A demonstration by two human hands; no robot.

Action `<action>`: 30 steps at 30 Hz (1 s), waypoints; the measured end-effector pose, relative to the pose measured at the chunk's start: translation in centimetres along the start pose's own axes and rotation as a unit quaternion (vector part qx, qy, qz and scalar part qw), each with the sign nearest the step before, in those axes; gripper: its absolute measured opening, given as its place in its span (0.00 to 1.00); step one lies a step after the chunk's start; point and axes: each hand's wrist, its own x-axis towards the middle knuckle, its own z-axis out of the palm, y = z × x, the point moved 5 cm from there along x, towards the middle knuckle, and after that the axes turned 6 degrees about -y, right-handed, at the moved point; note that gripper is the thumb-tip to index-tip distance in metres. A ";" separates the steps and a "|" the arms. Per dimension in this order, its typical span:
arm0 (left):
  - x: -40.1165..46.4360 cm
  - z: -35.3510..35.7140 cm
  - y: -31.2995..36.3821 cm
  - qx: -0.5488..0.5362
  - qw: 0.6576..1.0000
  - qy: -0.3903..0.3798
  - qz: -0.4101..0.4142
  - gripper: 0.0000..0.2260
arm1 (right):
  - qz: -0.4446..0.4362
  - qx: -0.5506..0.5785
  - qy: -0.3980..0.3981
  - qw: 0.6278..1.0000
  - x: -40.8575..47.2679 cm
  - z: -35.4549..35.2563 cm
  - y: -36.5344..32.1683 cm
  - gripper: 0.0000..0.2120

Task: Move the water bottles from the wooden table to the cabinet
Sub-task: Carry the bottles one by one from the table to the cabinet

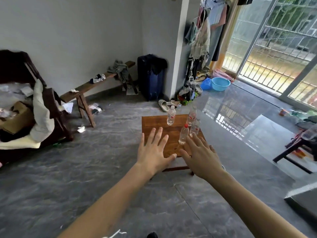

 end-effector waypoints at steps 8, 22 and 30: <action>10.2 -0.1 1.8 0.014 0.999 -0.034 0.037 0.37 | 0.033 0.006 0.012 0.999 8.4 -2.1 4.2 0.33; 29.5 -0.5 6.8 -0.021 0.998 -0.058 0.007 0.37 | 0.023 0.027 -0.036 0.999 26.0 -4.6 16.2 0.32; 37.6 3.5 7.8 -0.029 0.996 -0.090 -0.009 0.37 | 0.016 0.039 -0.074 0.996 34.5 -0.1 19.9 0.33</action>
